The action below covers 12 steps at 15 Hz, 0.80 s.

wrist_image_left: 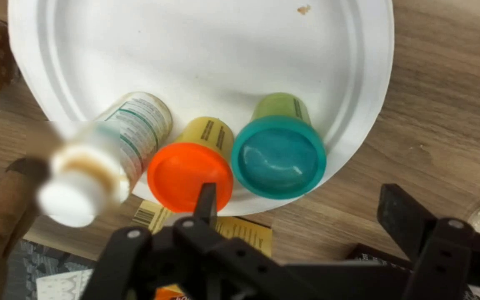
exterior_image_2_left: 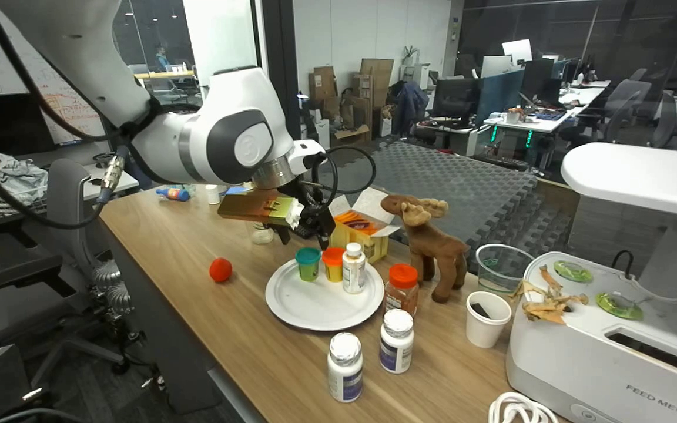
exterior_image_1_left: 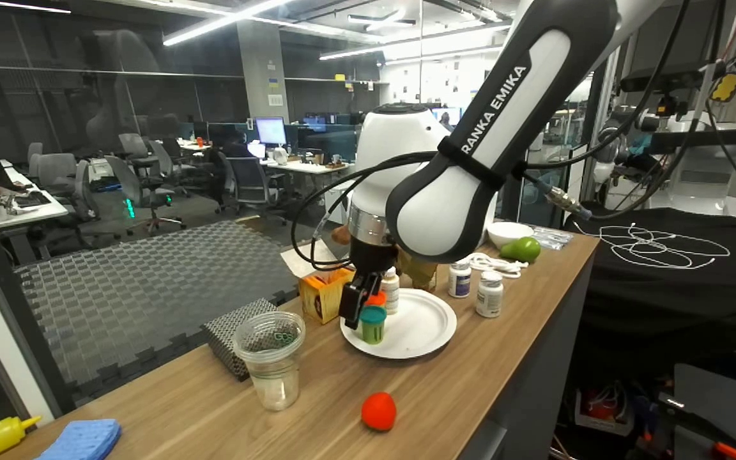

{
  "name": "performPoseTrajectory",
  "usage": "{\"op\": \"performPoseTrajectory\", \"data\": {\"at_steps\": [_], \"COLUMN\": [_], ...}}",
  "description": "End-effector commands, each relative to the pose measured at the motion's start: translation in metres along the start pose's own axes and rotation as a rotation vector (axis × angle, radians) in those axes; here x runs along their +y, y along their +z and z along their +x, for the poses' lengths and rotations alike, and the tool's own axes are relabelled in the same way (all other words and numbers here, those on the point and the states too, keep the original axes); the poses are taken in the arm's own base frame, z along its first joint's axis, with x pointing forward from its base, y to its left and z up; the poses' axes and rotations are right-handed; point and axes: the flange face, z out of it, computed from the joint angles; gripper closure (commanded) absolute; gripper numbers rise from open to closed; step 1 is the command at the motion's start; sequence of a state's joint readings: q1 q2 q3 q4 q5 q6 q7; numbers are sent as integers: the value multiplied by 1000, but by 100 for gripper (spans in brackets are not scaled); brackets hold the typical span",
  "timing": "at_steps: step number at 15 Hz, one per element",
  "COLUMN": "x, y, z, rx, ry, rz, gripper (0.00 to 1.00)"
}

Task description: Pile up the plastic cups and put all the containers on the white plate

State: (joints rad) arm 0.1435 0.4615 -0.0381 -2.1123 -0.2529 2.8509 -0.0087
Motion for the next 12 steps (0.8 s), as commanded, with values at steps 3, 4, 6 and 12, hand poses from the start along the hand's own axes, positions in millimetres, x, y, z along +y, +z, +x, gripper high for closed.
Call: {"op": "performPoseTrajectory", "data": {"at_steps": [3,4,6,12], "x": [-27,-38,-60,-105], "y": [-40,-44,-51,-71], "z": [2,-1,-8,-40], "rx": [44,33,21,-74], "ry": [35,55,69,155], "rz": [10,17,40,21], "gripper": [0,0,0,0]}}
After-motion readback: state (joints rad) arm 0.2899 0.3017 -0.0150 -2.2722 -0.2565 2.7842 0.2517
